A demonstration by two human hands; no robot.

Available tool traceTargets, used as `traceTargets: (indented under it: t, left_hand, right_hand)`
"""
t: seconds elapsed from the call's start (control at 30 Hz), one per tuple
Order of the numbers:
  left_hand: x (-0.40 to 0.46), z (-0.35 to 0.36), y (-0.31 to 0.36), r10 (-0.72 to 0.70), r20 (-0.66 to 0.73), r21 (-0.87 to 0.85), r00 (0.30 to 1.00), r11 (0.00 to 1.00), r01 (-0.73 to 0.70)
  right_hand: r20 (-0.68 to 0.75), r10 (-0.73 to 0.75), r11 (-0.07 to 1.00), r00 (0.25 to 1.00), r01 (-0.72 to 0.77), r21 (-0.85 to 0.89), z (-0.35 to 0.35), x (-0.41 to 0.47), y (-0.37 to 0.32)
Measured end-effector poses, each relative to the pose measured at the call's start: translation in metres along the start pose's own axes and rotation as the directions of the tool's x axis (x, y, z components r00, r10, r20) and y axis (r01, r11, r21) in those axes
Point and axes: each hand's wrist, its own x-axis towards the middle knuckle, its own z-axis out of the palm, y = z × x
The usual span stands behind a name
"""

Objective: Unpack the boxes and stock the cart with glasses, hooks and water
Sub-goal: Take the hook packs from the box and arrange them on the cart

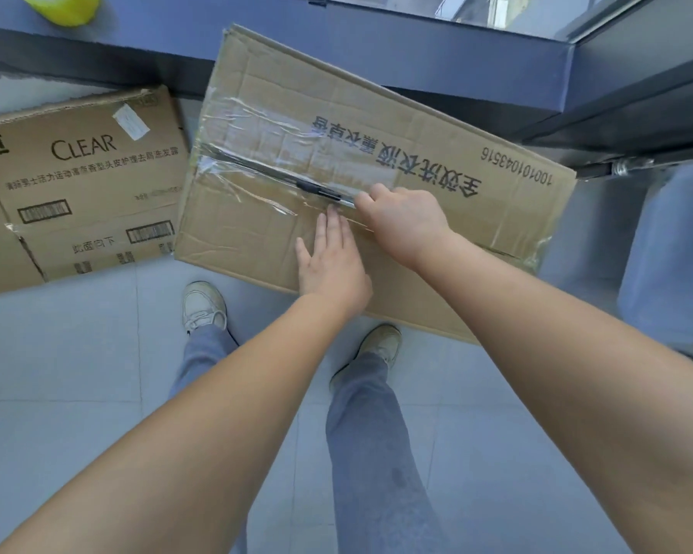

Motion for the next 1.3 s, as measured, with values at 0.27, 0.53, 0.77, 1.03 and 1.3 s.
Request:
traceTargets:
  t: [0.27, 0.53, 0.77, 1.03, 1.3]
  left_hand:
    - [-0.004, 0.016, 0.056, 0.032, 0.024, 0.045, 0.999, 0.998, -0.033]
    - [-0.010, 0.036, 0.095, 0.053, 0.028, 0.142, 0.998, 0.988, -0.056]
    - [-0.015, 0.047, 0.140, 0.092, 0.040, 0.157, 0.995, 0.983, -0.097]
    - [-0.024, 0.050, 0.161, 0.097, 0.059, 0.200, 0.994, 0.974, -0.107]
    - [-0.023, 0.054, 0.174, 0.106, 0.091, 0.228, 0.990, 0.966, -0.124]
  right_hand:
    - [-0.029, 0.025, 0.999, 0.999, -0.024, 0.025, 0.026, -0.039, 0.041]
    - [0.025, 0.078, 0.997, 0.997, -0.079, 0.007, 0.053, -0.087, 0.093]
    - [0.042, 0.111, 0.994, 0.993, -0.111, 0.007, 0.069, -0.128, 0.126]
    - [0.026, 0.125, 0.992, 0.992, -0.126, 0.027, 0.079, -0.151, 0.144]
    - [0.067, 0.175, 0.984, 0.982, -0.177, 0.028, 0.093, -0.182, 0.170]
